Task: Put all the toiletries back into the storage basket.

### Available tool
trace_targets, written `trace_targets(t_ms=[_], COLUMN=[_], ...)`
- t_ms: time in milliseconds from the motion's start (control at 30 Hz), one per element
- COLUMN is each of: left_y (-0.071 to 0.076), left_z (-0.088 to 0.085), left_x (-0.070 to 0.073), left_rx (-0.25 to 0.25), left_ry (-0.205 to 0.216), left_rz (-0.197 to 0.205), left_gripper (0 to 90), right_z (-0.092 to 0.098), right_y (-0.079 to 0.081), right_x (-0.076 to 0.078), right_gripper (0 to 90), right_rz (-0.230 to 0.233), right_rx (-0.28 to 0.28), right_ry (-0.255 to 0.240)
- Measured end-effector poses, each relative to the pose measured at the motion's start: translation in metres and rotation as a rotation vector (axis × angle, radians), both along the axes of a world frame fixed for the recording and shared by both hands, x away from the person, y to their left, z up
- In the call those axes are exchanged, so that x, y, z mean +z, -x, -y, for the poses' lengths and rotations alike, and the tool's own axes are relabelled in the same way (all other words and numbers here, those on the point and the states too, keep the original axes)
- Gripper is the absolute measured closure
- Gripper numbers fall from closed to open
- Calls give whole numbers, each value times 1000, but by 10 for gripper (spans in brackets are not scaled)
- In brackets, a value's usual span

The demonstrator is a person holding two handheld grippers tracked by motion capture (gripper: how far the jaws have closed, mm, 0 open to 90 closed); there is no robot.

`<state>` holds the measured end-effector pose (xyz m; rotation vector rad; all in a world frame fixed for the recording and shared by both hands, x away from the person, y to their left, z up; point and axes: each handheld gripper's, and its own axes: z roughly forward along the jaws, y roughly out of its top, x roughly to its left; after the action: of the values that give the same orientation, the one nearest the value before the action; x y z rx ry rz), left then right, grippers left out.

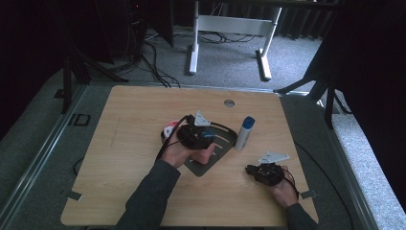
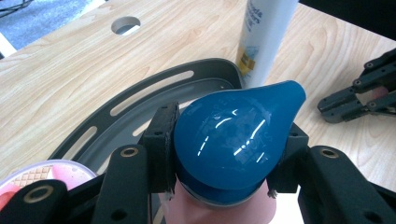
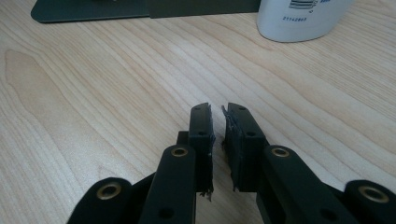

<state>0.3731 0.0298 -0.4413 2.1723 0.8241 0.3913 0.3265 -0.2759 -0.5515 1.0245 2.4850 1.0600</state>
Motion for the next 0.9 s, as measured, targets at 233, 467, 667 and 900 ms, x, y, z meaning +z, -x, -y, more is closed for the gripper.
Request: trace_targets(t_ms=[233, 467, 667, 900], left_y=[-8, -15, -21, -29], left_z=[1, 4, 4, 6], left_x=[0, -1, -3, -3], left_rx=[13, 20, 38, 50], left_ry=[2, 5, 10, 4], left_rz=[2, 3, 0, 2], left_gripper=[532, 532, 532, 532], right_z=[0, 1, 0, 1], right_y=[0, 0, 0, 0], right_x=[0, 0, 0, 0], right_gripper=[809, 809, 809, 809], right_rz=[-2, -1, -2, -3], right_rx=[-1, 1, 0, -1], right_ry=[0, -1, -2, -4])
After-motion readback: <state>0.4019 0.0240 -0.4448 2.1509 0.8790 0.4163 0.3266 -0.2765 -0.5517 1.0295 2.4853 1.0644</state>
